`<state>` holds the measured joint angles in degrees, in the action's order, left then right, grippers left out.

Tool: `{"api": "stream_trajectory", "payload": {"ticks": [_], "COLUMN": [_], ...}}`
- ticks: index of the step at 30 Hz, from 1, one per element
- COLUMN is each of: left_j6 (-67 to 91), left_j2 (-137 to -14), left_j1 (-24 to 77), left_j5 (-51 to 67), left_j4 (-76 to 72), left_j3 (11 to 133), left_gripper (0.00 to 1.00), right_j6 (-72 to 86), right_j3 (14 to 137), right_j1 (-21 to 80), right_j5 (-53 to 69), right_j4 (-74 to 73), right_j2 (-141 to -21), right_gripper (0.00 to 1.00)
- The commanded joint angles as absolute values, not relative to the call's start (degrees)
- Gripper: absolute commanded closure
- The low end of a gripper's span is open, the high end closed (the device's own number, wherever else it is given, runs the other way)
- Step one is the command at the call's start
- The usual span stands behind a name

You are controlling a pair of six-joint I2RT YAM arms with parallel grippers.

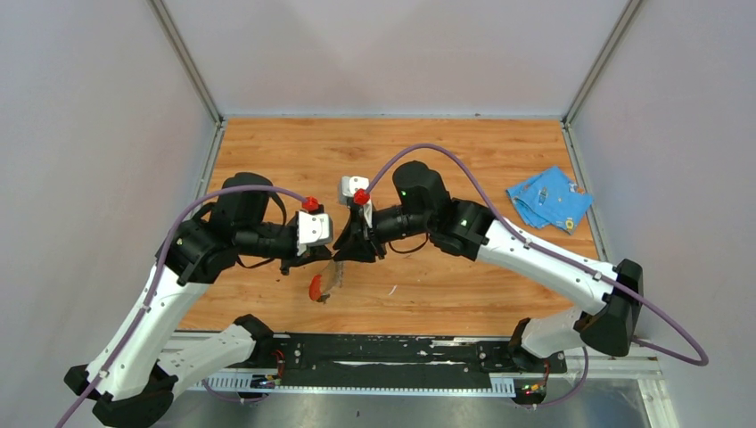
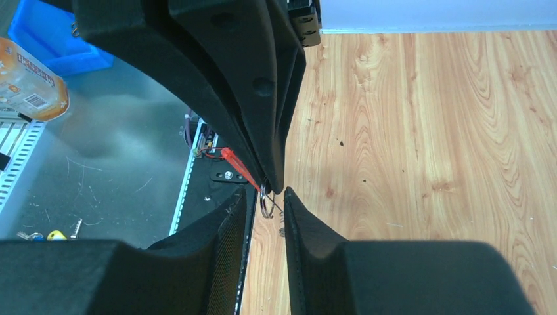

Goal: Put the keys on the keyring
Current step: Adjust the keyring.

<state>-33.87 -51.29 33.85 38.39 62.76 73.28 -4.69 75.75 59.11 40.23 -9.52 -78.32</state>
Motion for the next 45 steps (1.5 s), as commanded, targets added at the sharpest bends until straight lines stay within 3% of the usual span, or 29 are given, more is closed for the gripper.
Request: {"api": "stream_trajectory", "payload": {"ticks": [1,6,17,21,24,34,45], "left_j6": [-33.3,-33.2,-33.8,-33.6,-34.3,-28.5,-11.4], "left_j2": [-50.8,-50.7,-50.3,-49.6,-48.5,-48.7,-44.9], "left_j1": [34.2,34.2,34.2,34.2,34.2,34.1,34.0], "left_j5": [39.6,39.9,42.9,45.0,46.1,45.6,44.2], "left_j4": [62.3,62.3,62.3,62.3,62.3,59.1,45.4], "left_j3": [74.3,74.6,76.0,75.9,75.1,70.9,66.8], "left_gripper": [1.0,1.0,1.0,0.61,0.5,0.52,0.54], "right_j6": [-5.3,-5.9,-8.3,-1.4,6.2,23.9,29.0], "right_j3": [78.4,79.6,80.1,71.8,65.4,52.7,45.5], "right_j1": [58.6,58.6,58.5,57.2,55.6,54.5,54.6], "right_j5": [40.3,40.6,37.9,38.8,40.7,42.3,40.5], "right_j4": [-10.7,-12.1,-14.1,-0.2,11.1,37.4,49.3], "right_j2": [-80.0,-81.2,-80.8,-75.0,-71.3,-67.6,-65.9], "right_gripper": [0.73,0.97,1.0,1.0,1.0,1.0,1.0]}}
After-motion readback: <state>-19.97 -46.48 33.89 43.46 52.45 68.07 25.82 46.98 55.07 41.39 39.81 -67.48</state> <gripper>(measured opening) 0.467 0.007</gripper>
